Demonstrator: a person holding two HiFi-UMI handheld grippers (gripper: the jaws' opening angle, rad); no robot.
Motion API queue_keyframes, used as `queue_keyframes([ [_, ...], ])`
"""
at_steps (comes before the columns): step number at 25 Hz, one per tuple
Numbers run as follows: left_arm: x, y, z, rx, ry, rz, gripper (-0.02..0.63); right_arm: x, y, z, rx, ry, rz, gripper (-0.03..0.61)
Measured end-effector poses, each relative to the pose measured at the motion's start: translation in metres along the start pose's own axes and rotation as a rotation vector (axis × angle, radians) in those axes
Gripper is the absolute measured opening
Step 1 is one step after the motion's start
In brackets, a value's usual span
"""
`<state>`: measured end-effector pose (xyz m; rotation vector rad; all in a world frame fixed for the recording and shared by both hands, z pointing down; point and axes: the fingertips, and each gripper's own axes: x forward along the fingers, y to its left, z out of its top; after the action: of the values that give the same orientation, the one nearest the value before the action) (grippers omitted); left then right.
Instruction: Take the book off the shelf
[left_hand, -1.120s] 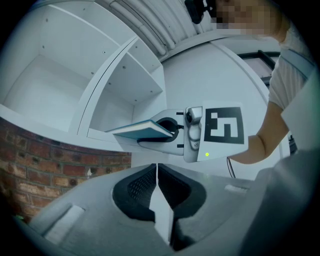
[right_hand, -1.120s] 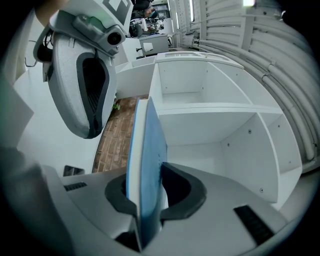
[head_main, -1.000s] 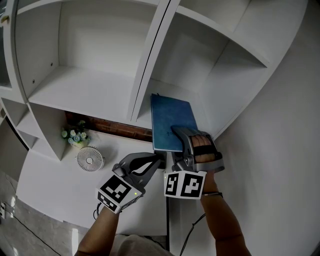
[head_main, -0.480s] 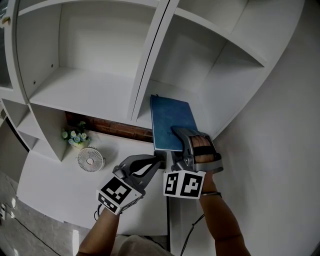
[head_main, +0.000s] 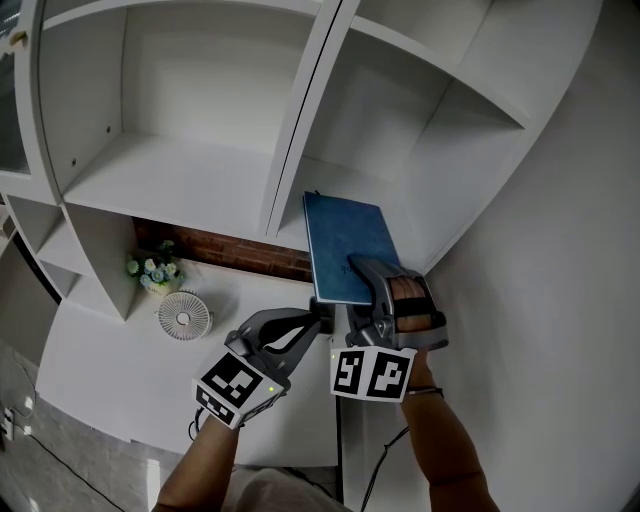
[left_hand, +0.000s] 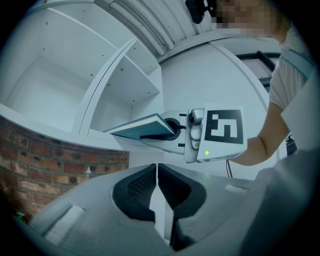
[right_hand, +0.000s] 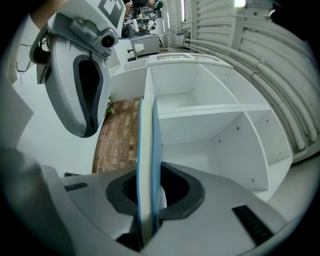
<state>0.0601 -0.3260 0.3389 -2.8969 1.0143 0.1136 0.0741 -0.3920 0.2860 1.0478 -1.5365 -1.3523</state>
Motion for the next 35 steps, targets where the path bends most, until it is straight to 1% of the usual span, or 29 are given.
queue_keyframes([
  [6,-0.006,-0.005,-0.001,-0.002,0.000,-0.003,0.011,-0.015,-0.002,0.000,0.053,-0.006,-0.030,0.055],
  [12,-0.011,-0.012,0.000,0.004,0.006,-0.014,0.011,-0.033,-0.011,0.002,0.151,-0.019,-0.074,0.054],
  [15,-0.011,-0.017,0.004,0.014,-0.002,-0.022,0.011,-0.043,-0.016,0.003,0.216,-0.035,-0.101,0.054],
  [21,-0.012,-0.028,0.010,0.026,-0.005,-0.044,0.011,-0.064,-0.028,0.002,0.396,-0.075,-0.158,0.054],
  [29,-0.016,-0.042,0.014,0.033,-0.002,-0.071,0.011,-0.089,-0.037,-0.001,0.558,-0.106,-0.208,0.054],
  [35,-0.020,-0.053,0.016,0.042,-0.002,-0.088,0.011,-0.105,-0.040,-0.001,0.652,-0.129,-0.219,0.052],
])
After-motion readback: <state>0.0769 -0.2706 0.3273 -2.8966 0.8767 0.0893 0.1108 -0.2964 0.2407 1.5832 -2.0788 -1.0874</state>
